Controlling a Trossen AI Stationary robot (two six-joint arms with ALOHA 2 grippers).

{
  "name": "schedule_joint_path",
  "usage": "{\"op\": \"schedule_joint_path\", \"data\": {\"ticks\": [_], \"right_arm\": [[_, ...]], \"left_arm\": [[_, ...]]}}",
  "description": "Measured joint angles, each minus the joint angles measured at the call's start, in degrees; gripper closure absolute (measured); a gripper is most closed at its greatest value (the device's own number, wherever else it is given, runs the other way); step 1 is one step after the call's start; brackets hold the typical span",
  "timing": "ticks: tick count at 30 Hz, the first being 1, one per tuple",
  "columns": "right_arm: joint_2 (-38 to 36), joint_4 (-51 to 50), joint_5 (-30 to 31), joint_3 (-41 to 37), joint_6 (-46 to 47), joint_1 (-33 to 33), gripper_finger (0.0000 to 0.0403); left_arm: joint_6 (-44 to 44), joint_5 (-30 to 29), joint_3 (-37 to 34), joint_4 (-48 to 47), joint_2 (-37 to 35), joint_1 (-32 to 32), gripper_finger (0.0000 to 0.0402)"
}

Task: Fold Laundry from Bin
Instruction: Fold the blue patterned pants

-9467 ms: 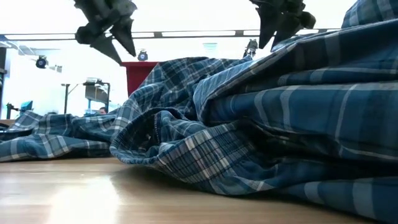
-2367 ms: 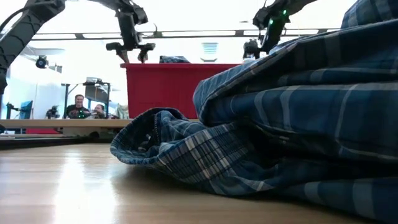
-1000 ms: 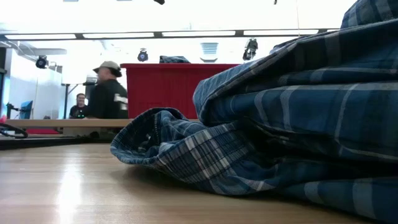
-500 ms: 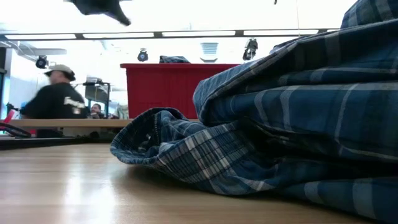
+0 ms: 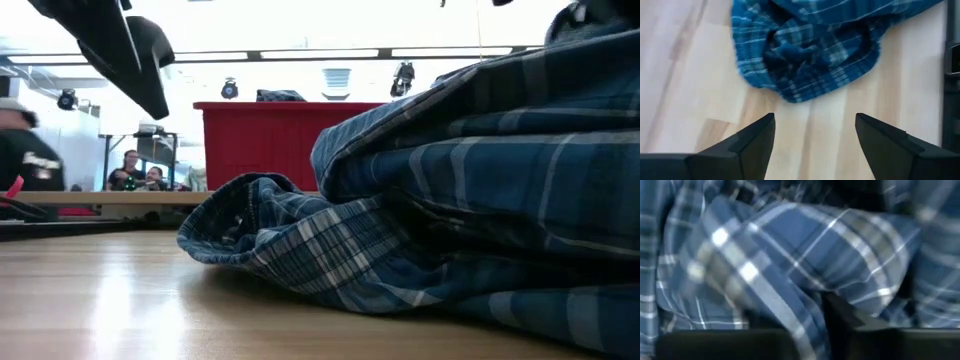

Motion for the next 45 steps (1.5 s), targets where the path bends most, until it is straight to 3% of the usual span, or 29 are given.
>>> {"op": "schedule_joint_path", "data": {"ticks": [5,10,13,17,21,24,31,34,38,42,45], "right_arm": [[-11.41,-7.04,7.93,1.97,0.17,-3.09,0.0391],[-24.29,-11.56,15.08,2.6,4.55,-3.08,0.0393],[-29.86,-11.71,16.16,2.08,7.6,-2.93,0.0393],[-32.43,-11.62,16.05,1.95,8.01,-2.83,0.0381],[-32.34,-11.8,16.0,1.88,7.43,-2.86,0.0343],[-31.85,-12.04,15.9,1.88,8.13,-2.84,0.0304],[-30.69,-11.87,14.1,1.88,8.64,-2.86,0.0234],[-30.46,-11.71,13.98,1.88,8.56,-2.86,0.0218],[-30.44,-11.58,14.03,1.9,7.96,-2.86,0.0207],[-30.37,-9.92,14.6,1.9,5.73,-2.86,0.0207],[-29.64,-5.25,17.82,1.76,1.09,-2.86,0.0208]], "left_arm": [[-0.06,-1.73,-1.21,1.8,-0.12,-0.03,0.0178],[-1.86,-3.77,-7.23,15.21,0.26,0.36,0.0195],[-7.2,-8.7,-12.5,22.12,0.27,0.86,0.0195],[-9.71,-15.58,-18.83,31.88,1.6,2.08,0.0194],[-1.61,-16.05,-22.01,52.08,5.52,2.81,0.0194],[1.65,-16.1,-21.58,59.89,10.24,3.62,0.0194],[-0.83,-15.32,-14.01,55.49,20.69,7.99,0.0194],[-3.06,-13.21,-9.21,47.15,22.35,9.18,0.0206],[-4.39,-13.7,-2.1,27.1,22.3,9.32,0.0267],[-5.39,-15.16,3.74,9.41,20.91,9.25,0.0372],[-6.17,-17.02,6.86,2.19,17.84,9.25,0.0388]]}}
